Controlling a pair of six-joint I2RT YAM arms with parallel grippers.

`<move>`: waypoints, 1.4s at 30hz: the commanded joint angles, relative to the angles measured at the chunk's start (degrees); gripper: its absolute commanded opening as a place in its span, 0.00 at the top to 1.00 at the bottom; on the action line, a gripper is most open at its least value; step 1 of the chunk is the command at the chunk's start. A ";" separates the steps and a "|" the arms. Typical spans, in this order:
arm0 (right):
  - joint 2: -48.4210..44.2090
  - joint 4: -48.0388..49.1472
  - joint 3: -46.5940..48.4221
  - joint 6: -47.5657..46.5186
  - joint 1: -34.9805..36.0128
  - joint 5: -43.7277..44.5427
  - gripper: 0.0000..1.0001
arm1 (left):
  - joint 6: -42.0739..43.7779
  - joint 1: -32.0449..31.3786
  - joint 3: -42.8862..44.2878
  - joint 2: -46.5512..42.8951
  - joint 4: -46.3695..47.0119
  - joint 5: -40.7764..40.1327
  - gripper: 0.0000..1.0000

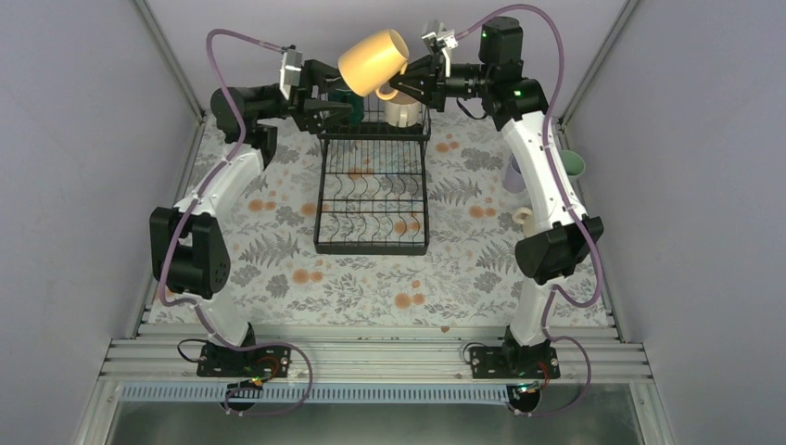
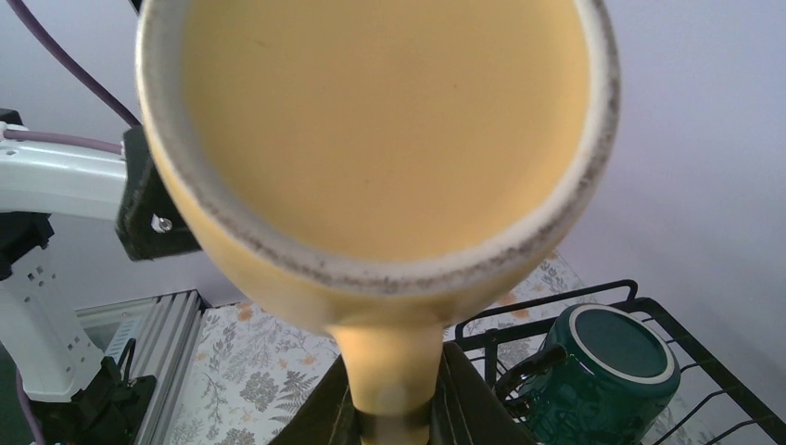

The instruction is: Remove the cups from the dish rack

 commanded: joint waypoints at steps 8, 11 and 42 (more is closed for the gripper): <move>-2.07 5.81 0.22 2.62 -0.32 -5.80 0.97 | -5.41 -2.44 4.45 4.12 6.28 -0.74 0.37; -1.79 6.02 0.13 2.61 -0.34 -6.29 0.97 | -8.39 -2.47 5.40 5.10 9.29 -1.19 0.38; -1.20 6.27 -1.01 1.48 1.20 -6.81 0.96 | -8.61 -4.74 8.50 5.82 7.03 -2.38 0.94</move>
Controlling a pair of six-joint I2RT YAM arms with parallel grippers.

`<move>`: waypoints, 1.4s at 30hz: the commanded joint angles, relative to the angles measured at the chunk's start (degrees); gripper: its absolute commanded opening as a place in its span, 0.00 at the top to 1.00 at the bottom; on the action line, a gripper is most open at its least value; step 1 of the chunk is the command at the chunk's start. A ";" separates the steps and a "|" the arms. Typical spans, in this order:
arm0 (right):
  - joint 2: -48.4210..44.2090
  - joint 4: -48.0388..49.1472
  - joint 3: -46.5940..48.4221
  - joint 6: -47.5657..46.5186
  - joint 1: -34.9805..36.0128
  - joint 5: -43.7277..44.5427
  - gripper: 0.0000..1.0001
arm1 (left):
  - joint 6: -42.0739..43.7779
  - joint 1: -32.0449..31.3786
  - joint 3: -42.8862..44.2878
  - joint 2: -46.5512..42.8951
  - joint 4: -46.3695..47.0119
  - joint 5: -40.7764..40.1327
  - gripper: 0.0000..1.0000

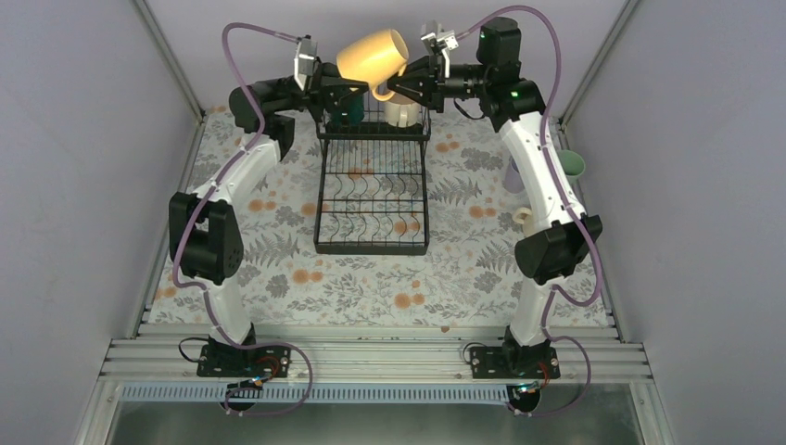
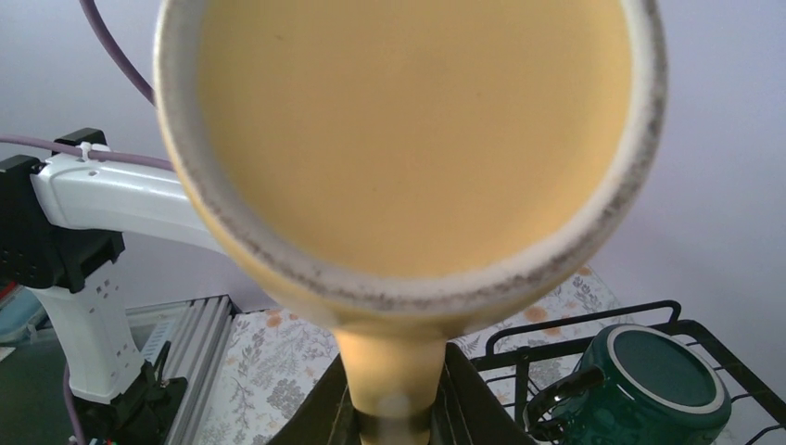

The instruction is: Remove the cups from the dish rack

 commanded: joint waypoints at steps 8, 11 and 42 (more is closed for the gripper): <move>-0.94 1.06 0.36 -2.43 0.77 -0.79 0.89 | 10.91 -0.63 -3.52 -5.94 -8.10 2.53 0.98; -0.84 -1.40 0.23 -4.60 0.77 0.46 0.60 | 16.21 -0.60 -3.88 -7.87 -13.83 3.44 0.98; -10.76 -23.35 -13.59 -25.02 -2.39 32.19 0.03 | 105.15 17.30 28.82 -15.33 -118.82 -37.89 0.98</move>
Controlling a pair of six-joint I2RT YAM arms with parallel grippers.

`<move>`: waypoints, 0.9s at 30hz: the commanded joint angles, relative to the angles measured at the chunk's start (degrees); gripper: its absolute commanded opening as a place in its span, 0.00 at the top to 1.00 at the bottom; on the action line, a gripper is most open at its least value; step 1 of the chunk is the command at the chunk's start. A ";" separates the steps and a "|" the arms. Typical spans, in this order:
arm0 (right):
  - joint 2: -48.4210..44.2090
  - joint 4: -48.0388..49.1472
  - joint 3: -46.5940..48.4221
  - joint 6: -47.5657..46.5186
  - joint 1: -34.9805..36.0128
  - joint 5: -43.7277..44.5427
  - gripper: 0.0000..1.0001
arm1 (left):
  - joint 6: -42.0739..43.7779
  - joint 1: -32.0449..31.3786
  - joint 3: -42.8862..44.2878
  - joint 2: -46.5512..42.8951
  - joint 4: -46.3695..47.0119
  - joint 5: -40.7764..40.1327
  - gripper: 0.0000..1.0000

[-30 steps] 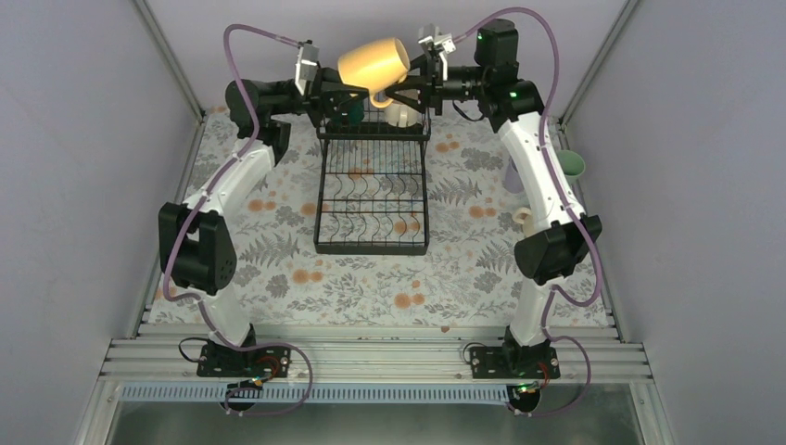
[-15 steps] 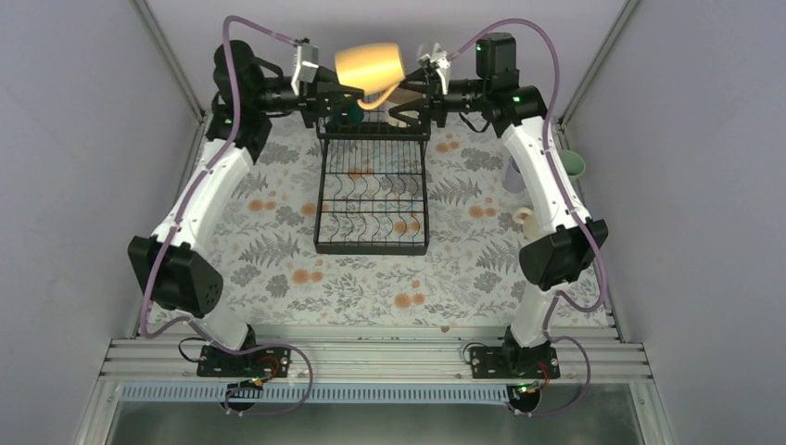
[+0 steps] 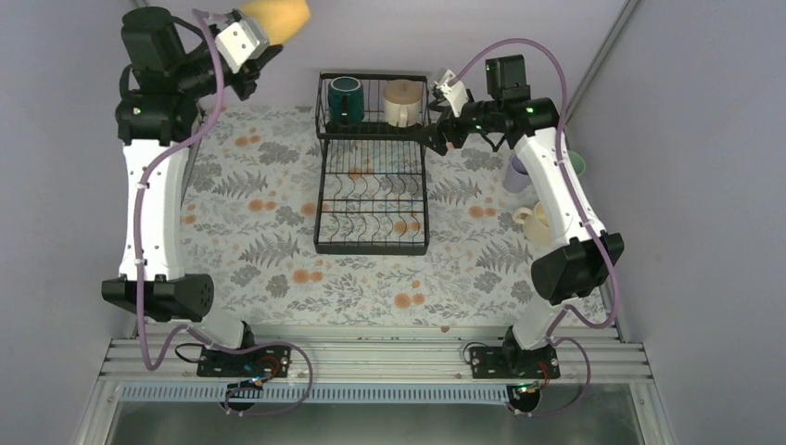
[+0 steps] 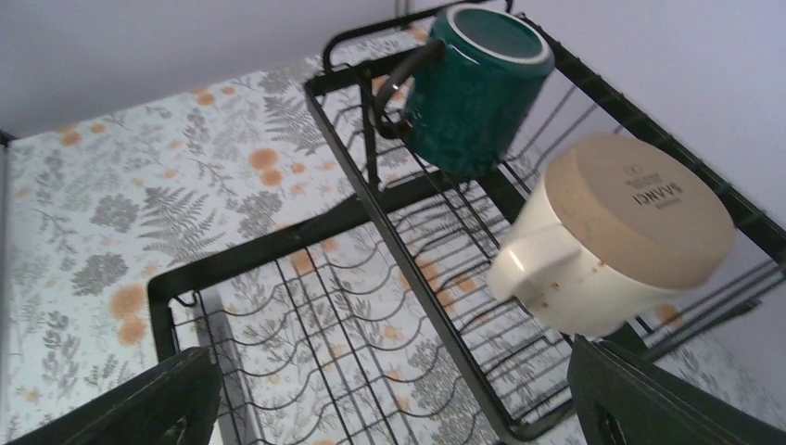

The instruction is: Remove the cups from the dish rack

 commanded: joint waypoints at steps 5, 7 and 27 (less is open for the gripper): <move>-0.31 -2.52 3.36 -1.50 0.15 7.55 0.02 | 30.75 8.59 21.54 12.38 -32.26 -22.24 0.98; 0.30 -3.03 4.88 -1.29 0.12 7.72 0.02 | 34.23 10.24 25.00 15.73 -36.24 -26.20 0.98; 10.36 -3.70 17.46 3.17 0.87 5.90 0.00 | 48.99 10.27 15.53 34.27 -45.40 -55.96 0.98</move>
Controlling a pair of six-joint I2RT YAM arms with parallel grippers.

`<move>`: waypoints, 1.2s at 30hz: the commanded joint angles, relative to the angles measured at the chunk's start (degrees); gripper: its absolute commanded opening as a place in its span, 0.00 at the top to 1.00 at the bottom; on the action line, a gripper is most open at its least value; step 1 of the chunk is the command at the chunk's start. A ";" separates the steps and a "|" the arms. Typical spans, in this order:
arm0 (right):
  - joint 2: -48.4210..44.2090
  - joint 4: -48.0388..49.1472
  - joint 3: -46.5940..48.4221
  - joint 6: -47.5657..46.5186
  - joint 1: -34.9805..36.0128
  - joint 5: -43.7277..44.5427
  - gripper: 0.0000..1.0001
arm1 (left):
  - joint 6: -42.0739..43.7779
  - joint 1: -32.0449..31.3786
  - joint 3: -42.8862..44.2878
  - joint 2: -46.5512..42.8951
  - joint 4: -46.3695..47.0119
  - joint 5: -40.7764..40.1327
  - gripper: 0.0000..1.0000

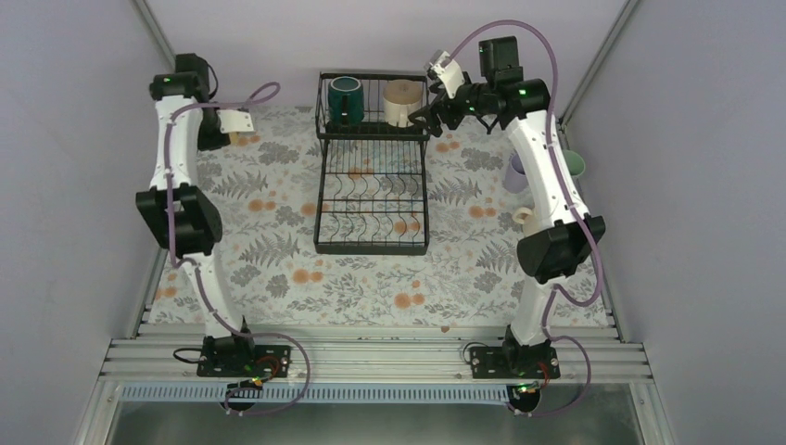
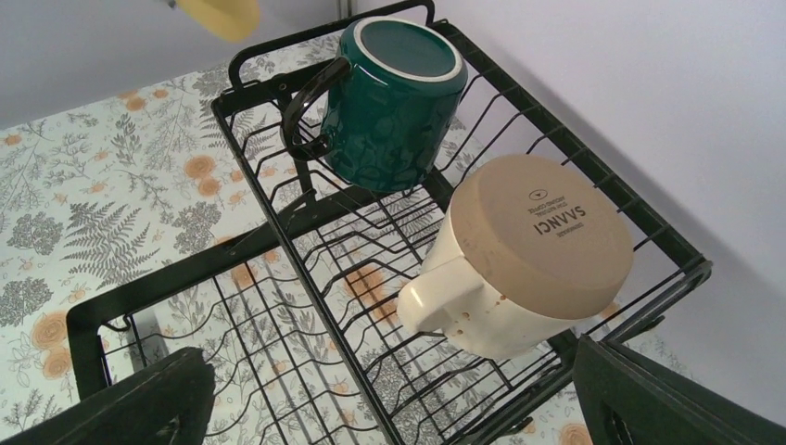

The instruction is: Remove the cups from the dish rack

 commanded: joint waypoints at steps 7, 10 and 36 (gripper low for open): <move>0.33 2.28 0.98 2.20 1.19 -2.03 0.00 | -0.71 -1.99 6.43 14.21 1.03 -6.34 0.97; 0.38 1.93 0.82 1.92 1.28 -2.17 0.00 | -1.56 -2.17 8.95 17.60 0.57 -5.00 0.98; 1.90 1.84 1.01 2.29 2.16 -1.40 0.00 | -6.03 -4.90 9.16 19.95 0.56 -3.45 0.52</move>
